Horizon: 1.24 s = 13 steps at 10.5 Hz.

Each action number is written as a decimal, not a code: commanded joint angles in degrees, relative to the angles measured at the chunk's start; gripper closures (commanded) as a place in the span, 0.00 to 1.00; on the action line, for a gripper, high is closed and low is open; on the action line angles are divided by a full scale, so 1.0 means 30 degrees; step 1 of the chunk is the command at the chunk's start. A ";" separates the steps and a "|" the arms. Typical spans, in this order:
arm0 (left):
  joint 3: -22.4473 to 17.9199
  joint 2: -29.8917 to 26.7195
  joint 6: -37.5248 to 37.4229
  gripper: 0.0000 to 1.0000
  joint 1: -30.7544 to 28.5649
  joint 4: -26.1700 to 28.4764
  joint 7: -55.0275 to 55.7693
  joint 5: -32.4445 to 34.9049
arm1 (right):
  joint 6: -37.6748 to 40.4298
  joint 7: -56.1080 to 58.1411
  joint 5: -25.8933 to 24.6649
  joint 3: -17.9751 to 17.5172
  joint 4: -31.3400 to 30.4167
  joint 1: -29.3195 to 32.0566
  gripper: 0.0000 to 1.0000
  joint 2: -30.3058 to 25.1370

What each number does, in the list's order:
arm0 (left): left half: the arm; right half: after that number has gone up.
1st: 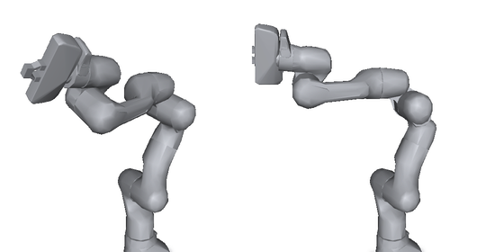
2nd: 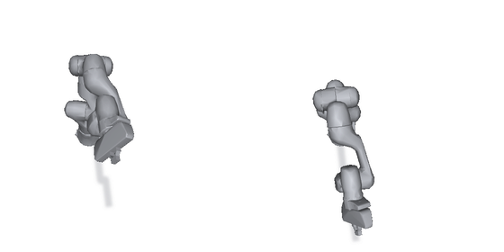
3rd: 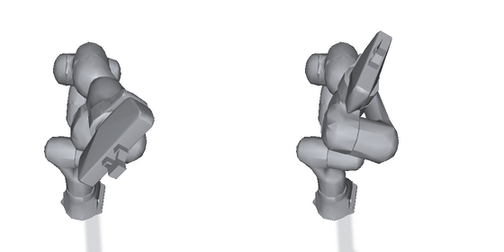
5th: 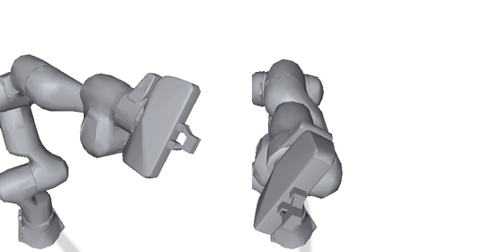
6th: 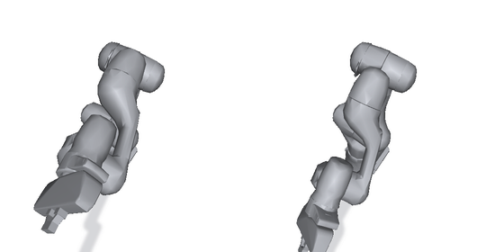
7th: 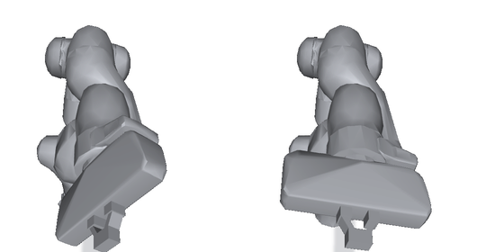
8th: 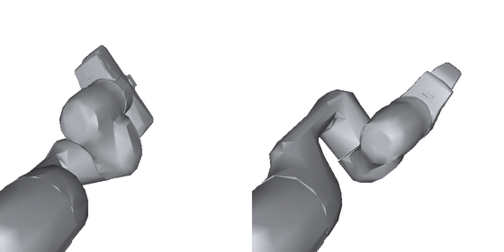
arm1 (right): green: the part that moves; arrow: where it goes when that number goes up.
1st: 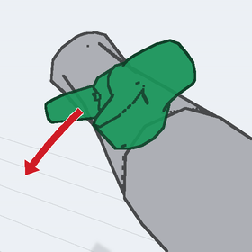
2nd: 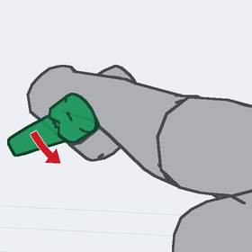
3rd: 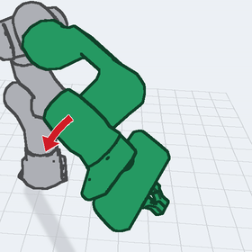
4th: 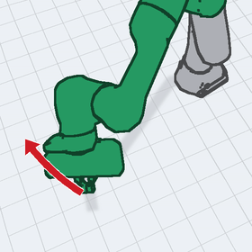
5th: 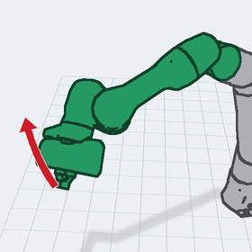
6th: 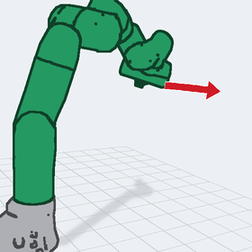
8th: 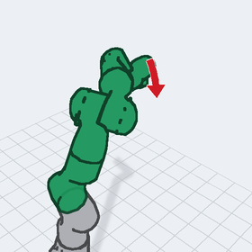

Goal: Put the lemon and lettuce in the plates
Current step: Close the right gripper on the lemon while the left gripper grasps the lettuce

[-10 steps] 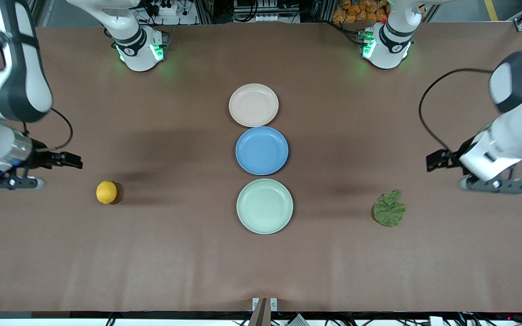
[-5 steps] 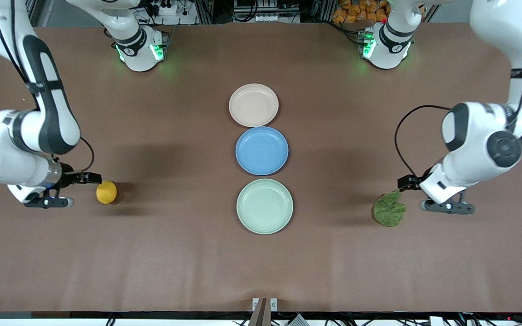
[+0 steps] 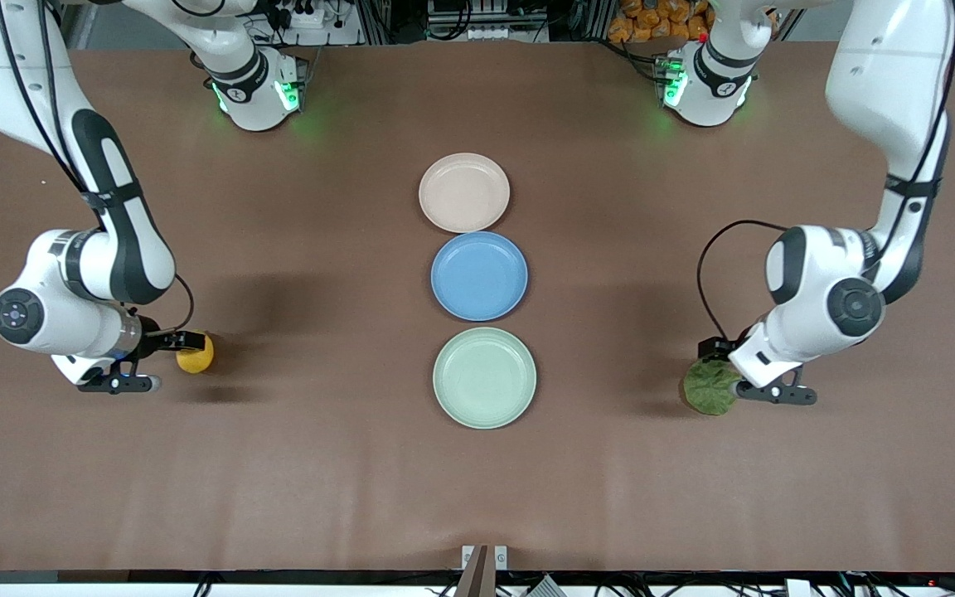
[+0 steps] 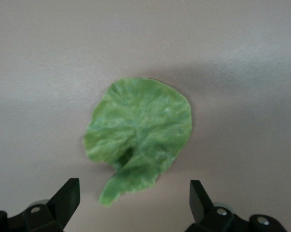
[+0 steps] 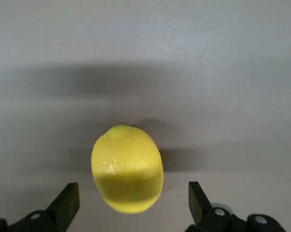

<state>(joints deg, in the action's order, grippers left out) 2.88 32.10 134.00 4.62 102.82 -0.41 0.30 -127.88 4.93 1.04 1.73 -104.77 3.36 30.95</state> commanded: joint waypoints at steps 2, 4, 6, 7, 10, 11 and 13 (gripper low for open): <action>-0.0023 0.1134 0.0801 0.00 0.0071 -0.0172 -0.0038 0.0632 | -0.0525 0.0172 -0.0053 -0.0194 0.0296 0.0139 0.57 0.1399; -0.0052 0.1368 0.0830 0.06 0.0042 -0.0172 -0.0038 0.0632 | -0.0761 0.0172 -0.0052 -0.0194 0.0237 0.0110 1.00 0.1460; -0.0052 0.1690 0.0859 0.10 0.0013 -0.0259 -0.0038 0.0808 | -0.0556 0.0143 -0.0052 -0.0224 0.0237 -0.0036 1.00 0.1431; -0.0052 0.1837 0.0917 0.14 -0.0045 -0.0318 -0.0038 0.0808 | -0.0439 -0.0003 -0.0052 -0.0224 0.0237 -0.0240 1.00 0.1256; -0.0082 0.2073 0.1035 0.28 -0.0046 -0.0523 -0.0068 0.0808 | 0.1196 -0.0470 0.0006 -0.0311 0.0237 -0.0911 1.00 0.0409; -0.0082 0.2073 0.1035 0.38 -0.0046 -0.0524 -0.0068 0.0808 | 0.1725 -0.1053 0.0064 -0.0311 0.0208 -0.1322 1.00 0.0057; -0.0081 0.2102 0.1035 0.56 -0.0046 -0.0524 0.0020 0.0808 | 0.2750 -0.2515 0.0182 -0.0341 0.0120 -0.2346 1.00 -0.0733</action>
<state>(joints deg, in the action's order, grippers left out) 2.71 37.80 136.82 4.52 102.14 -0.41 1.18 -123.28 2.28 1.12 0.89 -103.34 -0.69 32.79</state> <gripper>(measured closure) 0.370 0.322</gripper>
